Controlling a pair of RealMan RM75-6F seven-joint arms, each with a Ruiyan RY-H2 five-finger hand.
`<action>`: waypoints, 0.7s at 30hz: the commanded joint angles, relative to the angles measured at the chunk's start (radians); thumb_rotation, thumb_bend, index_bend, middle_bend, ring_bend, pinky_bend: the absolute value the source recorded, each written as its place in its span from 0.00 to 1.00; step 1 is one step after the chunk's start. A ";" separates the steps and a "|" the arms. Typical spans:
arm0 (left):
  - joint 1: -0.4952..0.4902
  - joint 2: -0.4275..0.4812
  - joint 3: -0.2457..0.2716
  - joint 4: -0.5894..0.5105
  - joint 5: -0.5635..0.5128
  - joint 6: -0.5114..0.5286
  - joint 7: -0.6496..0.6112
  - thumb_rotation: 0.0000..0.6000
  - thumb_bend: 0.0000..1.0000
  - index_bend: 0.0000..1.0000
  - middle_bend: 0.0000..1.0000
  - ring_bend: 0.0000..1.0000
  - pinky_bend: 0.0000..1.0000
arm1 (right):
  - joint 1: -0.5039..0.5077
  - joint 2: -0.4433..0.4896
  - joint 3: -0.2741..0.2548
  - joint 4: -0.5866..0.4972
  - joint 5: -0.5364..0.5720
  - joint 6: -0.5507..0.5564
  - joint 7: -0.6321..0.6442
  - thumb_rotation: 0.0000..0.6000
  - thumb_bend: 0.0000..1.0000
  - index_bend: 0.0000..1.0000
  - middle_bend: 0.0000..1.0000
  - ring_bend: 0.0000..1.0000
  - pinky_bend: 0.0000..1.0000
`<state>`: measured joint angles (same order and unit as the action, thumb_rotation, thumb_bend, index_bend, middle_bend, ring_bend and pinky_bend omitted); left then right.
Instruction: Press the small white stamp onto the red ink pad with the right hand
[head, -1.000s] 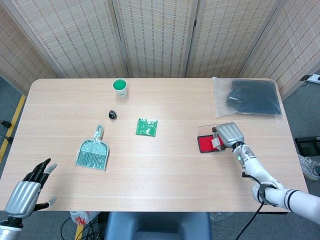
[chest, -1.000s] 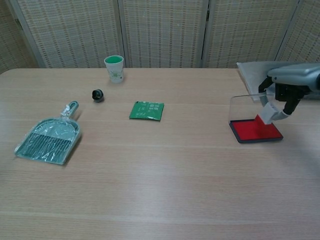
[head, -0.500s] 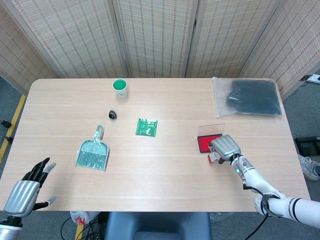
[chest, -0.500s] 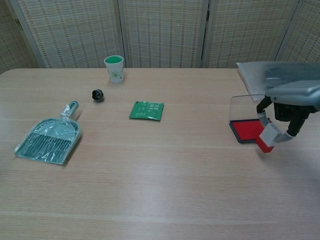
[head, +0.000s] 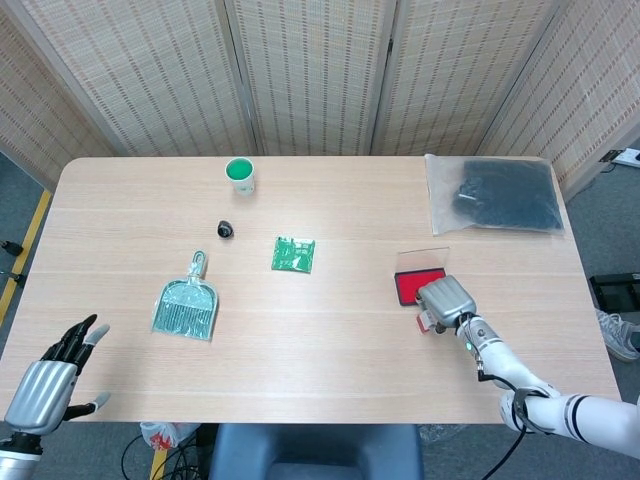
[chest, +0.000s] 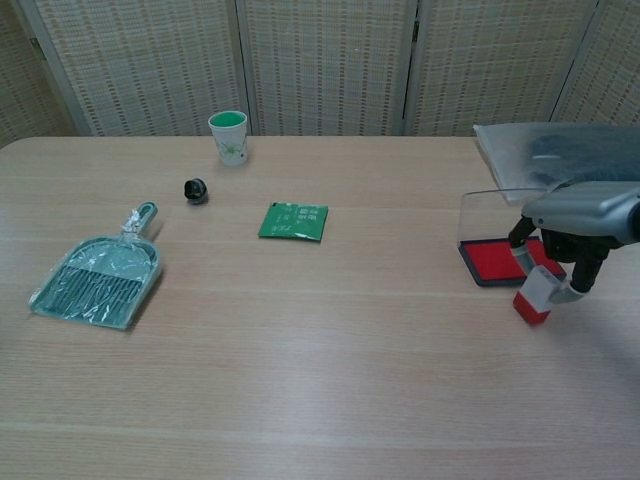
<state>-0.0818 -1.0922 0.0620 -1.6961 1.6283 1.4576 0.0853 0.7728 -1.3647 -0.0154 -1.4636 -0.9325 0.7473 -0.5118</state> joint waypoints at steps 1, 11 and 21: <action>0.000 0.001 0.000 0.000 0.000 0.000 -0.001 1.00 0.20 0.11 0.04 0.10 0.28 | 0.005 -0.011 -0.005 0.010 0.013 0.001 -0.011 1.00 0.28 0.88 0.95 0.81 0.83; 0.000 -0.005 -0.003 0.003 -0.002 0.001 0.019 1.00 0.20 0.14 0.04 0.10 0.28 | 0.014 -0.011 -0.008 0.010 0.024 -0.005 -0.010 1.00 0.23 0.69 0.88 0.76 0.80; -0.002 -0.005 -0.003 0.004 -0.002 -0.004 0.023 1.00 0.20 0.14 0.04 0.10 0.28 | 0.020 0.008 -0.018 -0.011 0.048 -0.003 -0.021 1.00 0.20 0.39 0.79 0.67 0.70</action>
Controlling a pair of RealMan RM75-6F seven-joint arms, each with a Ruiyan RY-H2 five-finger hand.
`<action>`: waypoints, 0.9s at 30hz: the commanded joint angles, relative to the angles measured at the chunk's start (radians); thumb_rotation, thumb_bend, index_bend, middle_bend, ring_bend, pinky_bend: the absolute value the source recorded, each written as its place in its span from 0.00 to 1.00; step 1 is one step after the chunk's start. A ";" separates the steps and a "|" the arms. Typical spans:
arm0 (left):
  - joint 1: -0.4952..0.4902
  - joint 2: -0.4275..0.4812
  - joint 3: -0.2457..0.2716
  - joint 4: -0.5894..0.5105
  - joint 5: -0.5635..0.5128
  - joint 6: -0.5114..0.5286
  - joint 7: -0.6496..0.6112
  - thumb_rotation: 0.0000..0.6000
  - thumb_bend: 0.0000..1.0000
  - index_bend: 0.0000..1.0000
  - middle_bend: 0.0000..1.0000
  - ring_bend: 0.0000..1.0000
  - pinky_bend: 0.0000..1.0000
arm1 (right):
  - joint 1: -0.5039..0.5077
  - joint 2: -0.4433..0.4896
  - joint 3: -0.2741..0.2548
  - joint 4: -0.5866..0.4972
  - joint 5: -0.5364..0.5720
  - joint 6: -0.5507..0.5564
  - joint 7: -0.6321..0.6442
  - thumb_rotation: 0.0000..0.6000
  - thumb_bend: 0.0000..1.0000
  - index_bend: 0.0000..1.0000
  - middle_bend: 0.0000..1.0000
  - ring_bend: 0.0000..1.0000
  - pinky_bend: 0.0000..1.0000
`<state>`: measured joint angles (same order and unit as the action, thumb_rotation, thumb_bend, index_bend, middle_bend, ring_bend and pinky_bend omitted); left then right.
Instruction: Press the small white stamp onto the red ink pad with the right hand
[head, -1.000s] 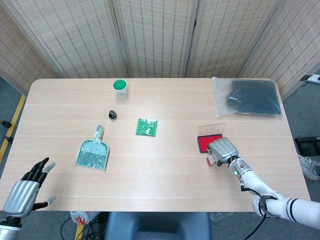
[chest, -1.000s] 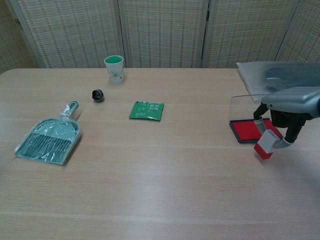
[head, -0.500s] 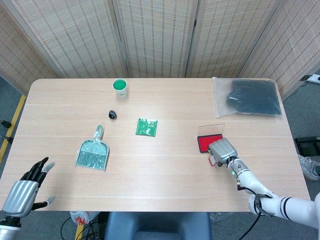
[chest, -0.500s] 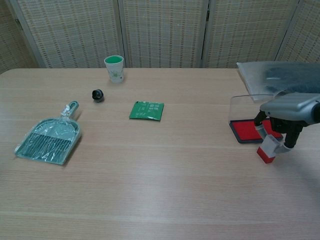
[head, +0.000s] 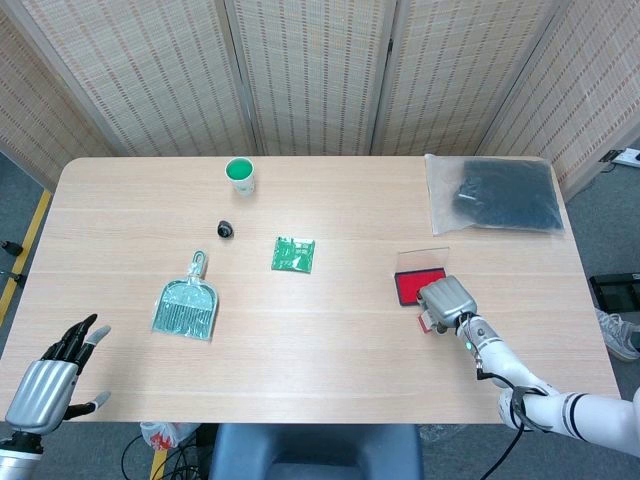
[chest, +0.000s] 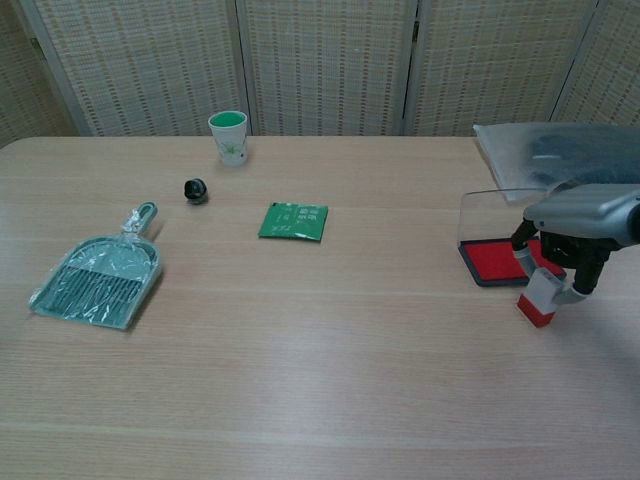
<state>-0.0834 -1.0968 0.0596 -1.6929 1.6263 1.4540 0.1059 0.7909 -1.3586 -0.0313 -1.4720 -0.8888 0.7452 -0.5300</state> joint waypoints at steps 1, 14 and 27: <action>-0.001 -0.001 0.000 0.000 -0.001 -0.002 0.002 1.00 0.20 0.14 0.04 0.10 0.28 | 0.004 0.003 -0.003 -0.005 0.007 -0.001 -0.005 1.00 0.19 0.35 0.78 0.66 0.69; 0.001 -0.001 -0.002 0.000 -0.003 0.003 -0.004 1.00 0.20 0.14 0.04 0.10 0.28 | 0.014 0.083 -0.026 -0.110 0.045 0.016 -0.031 1.00 0.10 0.00 0.61 0.51 0.56; 0.006 0.009 0.001 -0.004 0.014 0.022 -0.023 1.00 0.20 0.13 0.04 0.10 0.28 | -0.364 0.233 -0.101 -0.190 -0.427 0.622 0.180 1.00 0.07 0.00 0.07 0.09 0.15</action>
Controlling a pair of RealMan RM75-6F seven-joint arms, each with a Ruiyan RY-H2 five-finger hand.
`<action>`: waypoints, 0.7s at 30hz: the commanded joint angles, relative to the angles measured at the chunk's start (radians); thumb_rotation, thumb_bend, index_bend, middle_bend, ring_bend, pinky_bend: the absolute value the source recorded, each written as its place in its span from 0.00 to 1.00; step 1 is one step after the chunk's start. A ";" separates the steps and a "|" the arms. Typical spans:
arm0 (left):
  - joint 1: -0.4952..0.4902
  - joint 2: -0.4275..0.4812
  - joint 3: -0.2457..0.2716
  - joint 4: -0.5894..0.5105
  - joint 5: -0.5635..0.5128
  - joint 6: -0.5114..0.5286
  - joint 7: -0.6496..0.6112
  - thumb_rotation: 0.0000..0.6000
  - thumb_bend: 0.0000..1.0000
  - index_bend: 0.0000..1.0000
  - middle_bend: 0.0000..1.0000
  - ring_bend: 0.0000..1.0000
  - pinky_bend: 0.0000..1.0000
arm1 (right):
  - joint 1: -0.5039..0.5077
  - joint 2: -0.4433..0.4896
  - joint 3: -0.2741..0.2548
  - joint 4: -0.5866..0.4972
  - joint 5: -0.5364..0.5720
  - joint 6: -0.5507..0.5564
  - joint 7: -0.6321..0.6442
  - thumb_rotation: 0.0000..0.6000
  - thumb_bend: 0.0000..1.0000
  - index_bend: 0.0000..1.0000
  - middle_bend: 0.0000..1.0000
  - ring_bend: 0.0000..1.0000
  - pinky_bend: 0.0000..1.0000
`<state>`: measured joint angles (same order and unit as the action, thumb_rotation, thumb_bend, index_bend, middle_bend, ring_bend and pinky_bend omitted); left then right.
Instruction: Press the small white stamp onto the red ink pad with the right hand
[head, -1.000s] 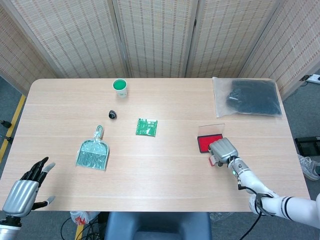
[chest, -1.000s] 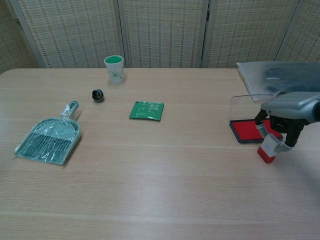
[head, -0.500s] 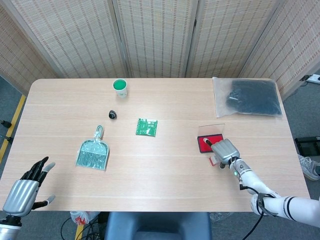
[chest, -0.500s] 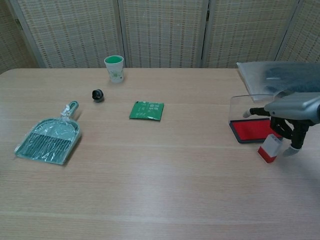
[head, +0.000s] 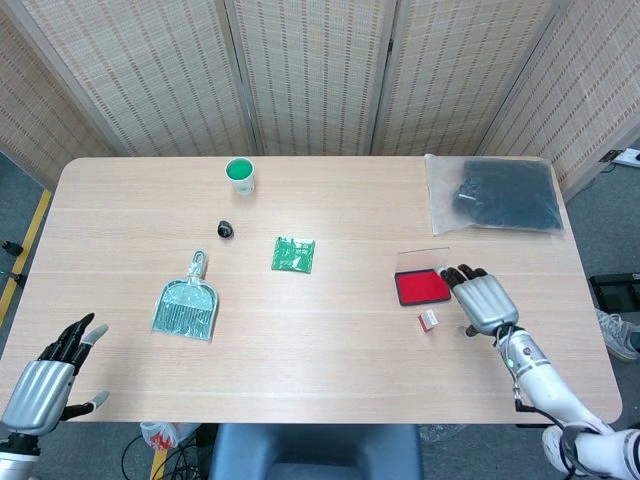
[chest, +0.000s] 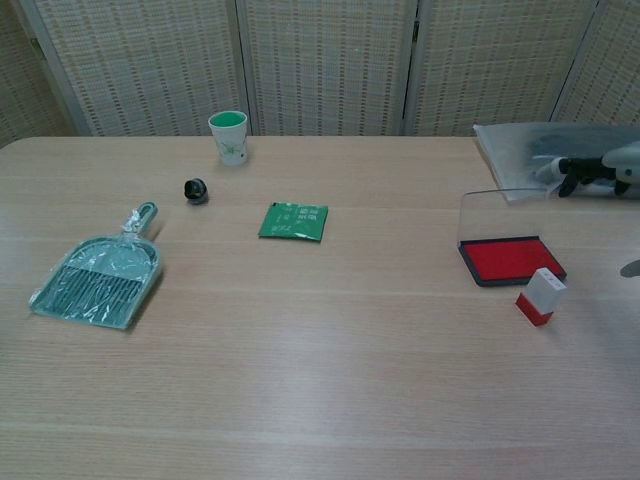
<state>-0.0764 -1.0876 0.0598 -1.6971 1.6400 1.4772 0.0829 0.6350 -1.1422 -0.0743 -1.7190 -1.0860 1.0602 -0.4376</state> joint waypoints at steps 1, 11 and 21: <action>-0.001 -0.001 0.001 0.001 0.001 -0.003 0.000 1.00 0.20 0.13 0.04 0.10 0.28 | -0.238 0.011 -0.067 0.083 -0.253 0.346 0.094 1.00 0.07 0.00 0.06 0.08 0.13; -0.014 -0.018 -0.009 0.024 0.004 -0.010 0.004 1.00 0.20 0.12 0.04 0.10 0.28 | -0.456 -0.094 -0.080 0.331 -0.368 0.590 0.157 1.00 0.07 0.00 0.00 0.00 0.04; -0.008 -0.019 -0.012 0.021 -0.004 0.000 0.004 1.00 0.20 0.11 0.04 0.10 0.28 | -0.480 -0.098 -0.053 0.354 -0.422 0.554 0.187 1.00 0.07 0.00 0.00 0.00 0.01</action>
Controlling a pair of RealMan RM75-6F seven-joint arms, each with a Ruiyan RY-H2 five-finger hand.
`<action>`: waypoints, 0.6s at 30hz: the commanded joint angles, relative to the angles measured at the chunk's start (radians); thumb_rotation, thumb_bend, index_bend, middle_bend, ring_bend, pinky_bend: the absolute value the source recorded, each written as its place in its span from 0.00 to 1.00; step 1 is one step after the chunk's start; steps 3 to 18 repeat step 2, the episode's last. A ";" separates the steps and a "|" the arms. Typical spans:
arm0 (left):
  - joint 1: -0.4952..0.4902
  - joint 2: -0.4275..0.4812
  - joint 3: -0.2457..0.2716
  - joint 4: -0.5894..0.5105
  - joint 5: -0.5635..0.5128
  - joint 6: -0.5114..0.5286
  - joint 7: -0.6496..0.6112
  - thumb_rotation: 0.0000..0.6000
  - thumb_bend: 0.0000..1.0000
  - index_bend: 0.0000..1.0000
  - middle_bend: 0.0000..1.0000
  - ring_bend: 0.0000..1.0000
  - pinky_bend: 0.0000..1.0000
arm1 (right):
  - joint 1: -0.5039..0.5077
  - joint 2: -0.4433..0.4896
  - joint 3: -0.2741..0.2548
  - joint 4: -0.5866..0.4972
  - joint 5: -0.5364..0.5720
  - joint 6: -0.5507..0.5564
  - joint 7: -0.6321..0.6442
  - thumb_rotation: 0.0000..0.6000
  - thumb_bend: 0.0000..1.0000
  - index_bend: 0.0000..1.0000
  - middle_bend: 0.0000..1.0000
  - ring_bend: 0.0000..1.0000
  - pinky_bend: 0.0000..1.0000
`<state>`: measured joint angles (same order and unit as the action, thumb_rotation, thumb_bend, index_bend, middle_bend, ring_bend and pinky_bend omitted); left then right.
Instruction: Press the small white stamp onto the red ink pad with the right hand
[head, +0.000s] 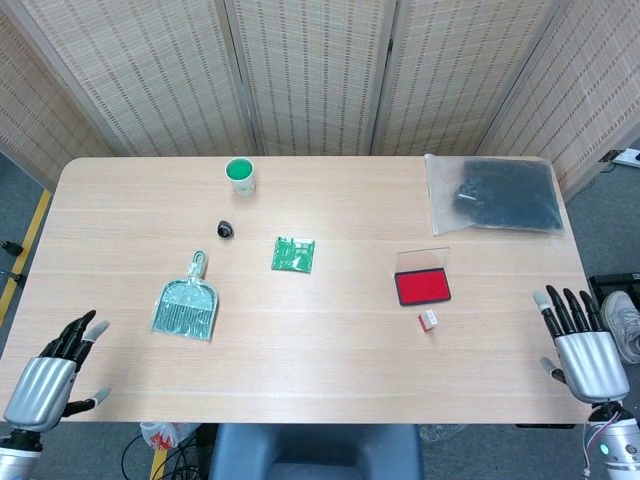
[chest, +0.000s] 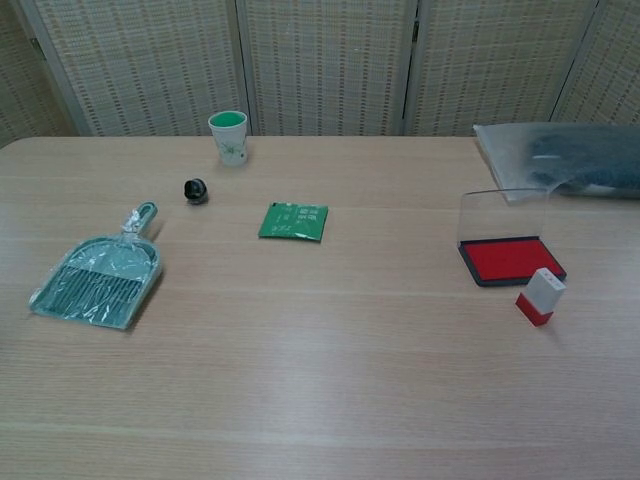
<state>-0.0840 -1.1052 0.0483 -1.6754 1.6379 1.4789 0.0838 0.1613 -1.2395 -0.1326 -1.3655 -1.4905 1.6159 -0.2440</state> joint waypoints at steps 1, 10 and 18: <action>0.000 -0.003 0.000 -0.001 -0.003 -0.004 0.005 1.00 0.20 0.11 0.04 0.10 0.28 | -0.009 -0.001 0.007 0.000 -0.024 -0.001 -0.010 1.00 0.07 0.00 0.00 0.00 0.01; -0.001 -0.004 0.000 -0.001 -0.005 -0.006 0.008 1.00 0.20 0.12 0.04 0.10 0.28 | -0.012 -0.001 0.008 -0.001 -0.029 0.000 -0.011 1.00 0.07 0.00 0.00 0.00 0.01; -0.001 -0.004 0.000 -0.001 -0.005 -0.006 0.008 1.00 0.20 0.12 0.04 0.10 0.28 | -0.012 -0.001 0.008 -0.001 -0.029 0.000 -0.011 1.00 0.07 0.00 0.00 0.00 0.01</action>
